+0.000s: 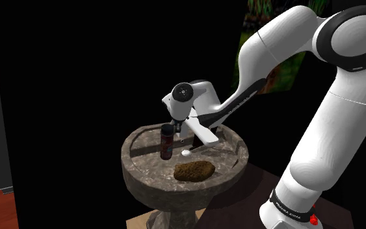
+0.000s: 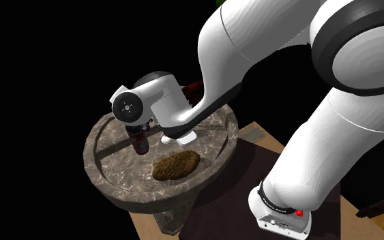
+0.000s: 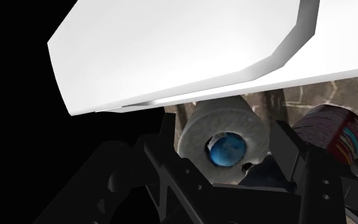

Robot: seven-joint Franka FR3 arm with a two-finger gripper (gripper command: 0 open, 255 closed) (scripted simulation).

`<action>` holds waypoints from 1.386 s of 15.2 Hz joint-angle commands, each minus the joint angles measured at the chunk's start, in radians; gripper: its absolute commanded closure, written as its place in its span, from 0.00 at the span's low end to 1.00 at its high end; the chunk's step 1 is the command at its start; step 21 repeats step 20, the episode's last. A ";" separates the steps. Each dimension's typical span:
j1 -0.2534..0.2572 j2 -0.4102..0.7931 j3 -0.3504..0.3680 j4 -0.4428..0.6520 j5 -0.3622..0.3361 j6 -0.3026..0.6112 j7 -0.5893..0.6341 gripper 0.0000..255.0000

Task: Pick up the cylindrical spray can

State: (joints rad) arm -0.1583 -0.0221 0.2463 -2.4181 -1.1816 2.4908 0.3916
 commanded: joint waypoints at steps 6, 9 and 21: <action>0.002 -0.032 0.000 0.000 0.048 -0.010 -0.051 1.00; 0.005 -0.063 -0.001 0.003 0.096 -0.022 -0.102 1.00; 0.023 -0.148 -0.009 0.025 0.227 -0.071 -0.248 1.00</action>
